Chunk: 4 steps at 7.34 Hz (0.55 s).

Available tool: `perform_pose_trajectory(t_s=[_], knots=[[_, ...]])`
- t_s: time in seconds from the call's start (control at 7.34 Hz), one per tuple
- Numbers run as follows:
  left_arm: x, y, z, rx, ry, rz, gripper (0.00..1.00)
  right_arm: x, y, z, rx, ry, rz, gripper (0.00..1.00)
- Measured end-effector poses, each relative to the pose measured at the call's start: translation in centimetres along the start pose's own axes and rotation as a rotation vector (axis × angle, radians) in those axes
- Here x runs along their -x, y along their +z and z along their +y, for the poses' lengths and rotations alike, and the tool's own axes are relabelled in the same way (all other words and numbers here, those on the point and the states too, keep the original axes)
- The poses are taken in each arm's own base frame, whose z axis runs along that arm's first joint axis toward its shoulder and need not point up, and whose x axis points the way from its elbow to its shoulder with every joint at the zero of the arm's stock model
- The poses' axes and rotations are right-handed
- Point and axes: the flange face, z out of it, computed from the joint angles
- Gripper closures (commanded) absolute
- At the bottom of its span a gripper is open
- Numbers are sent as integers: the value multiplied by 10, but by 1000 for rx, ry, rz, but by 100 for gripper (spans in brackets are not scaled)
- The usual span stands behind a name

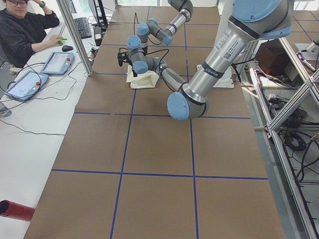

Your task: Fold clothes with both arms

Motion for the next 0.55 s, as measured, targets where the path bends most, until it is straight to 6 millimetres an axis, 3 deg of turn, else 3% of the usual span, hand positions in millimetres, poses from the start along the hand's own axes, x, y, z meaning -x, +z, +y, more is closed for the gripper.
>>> perform_pose_trajectory(t_s=[0.27, 0.55], knots=[[4, -2, 2, 4, 0, 2, 0, -11, 18, -17, -15, -64, 53, 0], [4, -2, 2, 7, 0, 2, 0, -28, 22, -45, -31, -110, 86, 0]])
